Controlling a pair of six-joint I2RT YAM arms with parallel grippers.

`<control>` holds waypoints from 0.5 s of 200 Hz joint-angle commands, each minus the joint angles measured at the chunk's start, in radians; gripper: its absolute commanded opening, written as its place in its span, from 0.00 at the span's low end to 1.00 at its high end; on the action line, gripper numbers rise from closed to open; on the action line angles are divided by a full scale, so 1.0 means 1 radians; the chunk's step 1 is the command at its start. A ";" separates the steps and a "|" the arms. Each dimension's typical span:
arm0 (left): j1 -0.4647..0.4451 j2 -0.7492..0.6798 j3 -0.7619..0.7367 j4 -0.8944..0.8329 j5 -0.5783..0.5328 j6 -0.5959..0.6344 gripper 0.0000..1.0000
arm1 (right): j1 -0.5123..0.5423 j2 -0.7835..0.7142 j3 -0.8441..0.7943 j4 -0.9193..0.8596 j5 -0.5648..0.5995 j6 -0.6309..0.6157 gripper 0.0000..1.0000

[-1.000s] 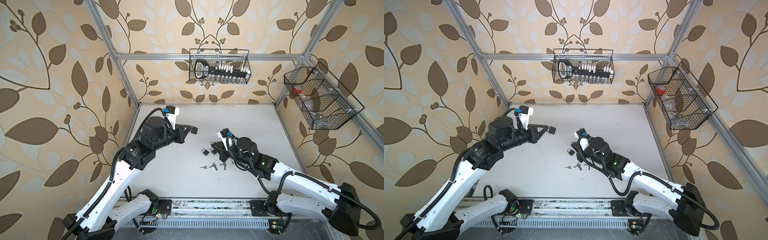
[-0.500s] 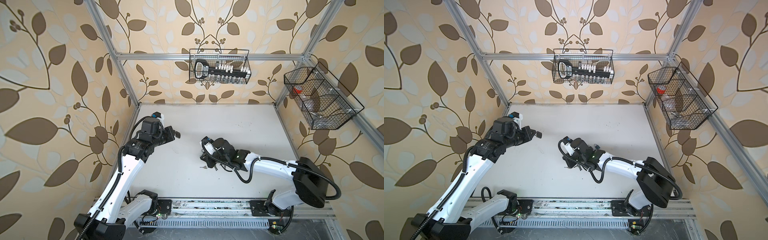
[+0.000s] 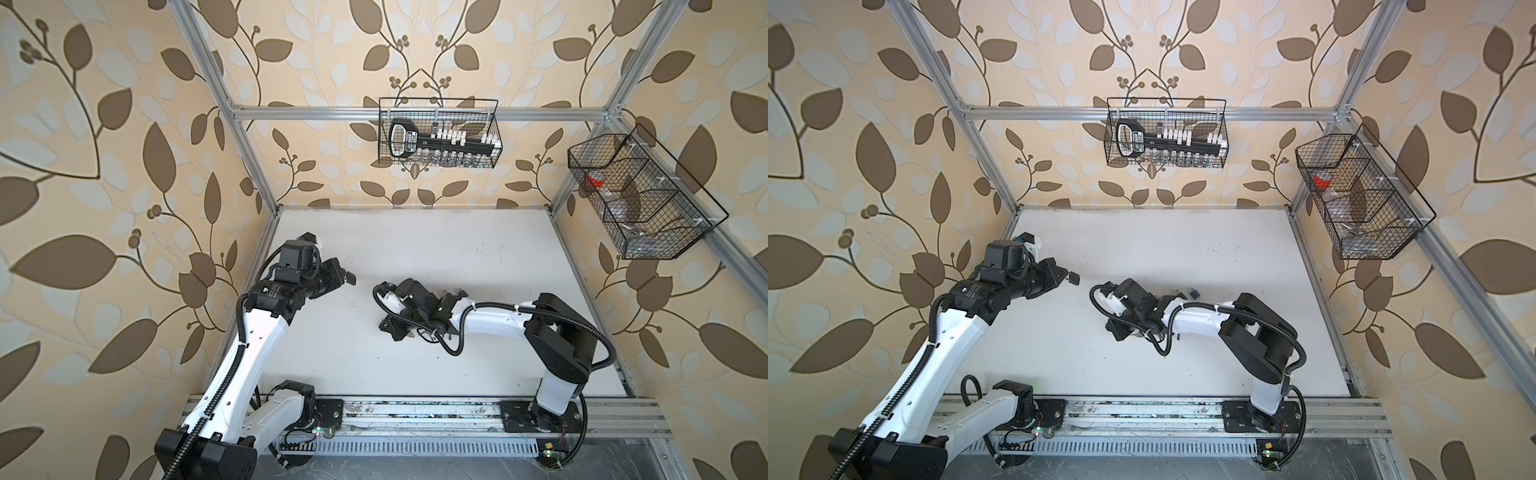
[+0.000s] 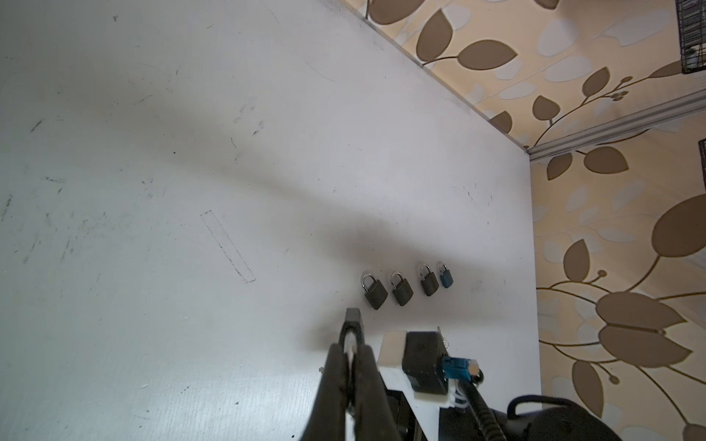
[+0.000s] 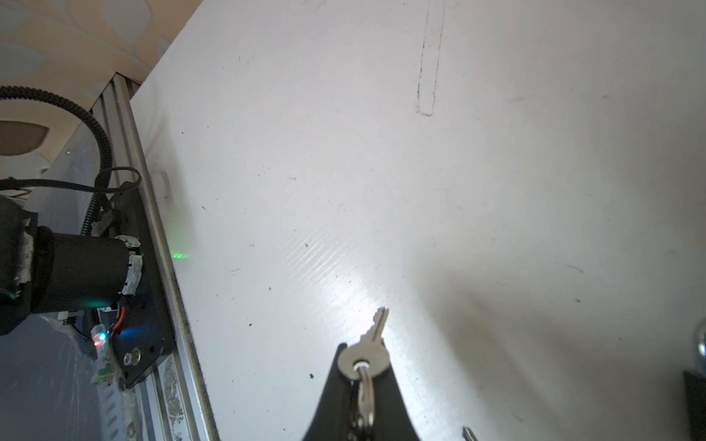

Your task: Lock with the key

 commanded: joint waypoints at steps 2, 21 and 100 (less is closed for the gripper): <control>0.010 -0.005 -0.005 0.021 0.032 0.005 0.00 | 0.004 0.041 0.037 -0.062 -0.027 0.006 0.03; 0.011 0.001 -0.012 0.030 0.042 0.001 0.00 | 0.006 0.068 0.036 -0.077 -0.042 0.004 0.04; 0.010 0.023 -0.003 0.037 0.080 0.005 0.00 | 0.004 -0.013 0.009 -0.077 0.084 -0.011 0.39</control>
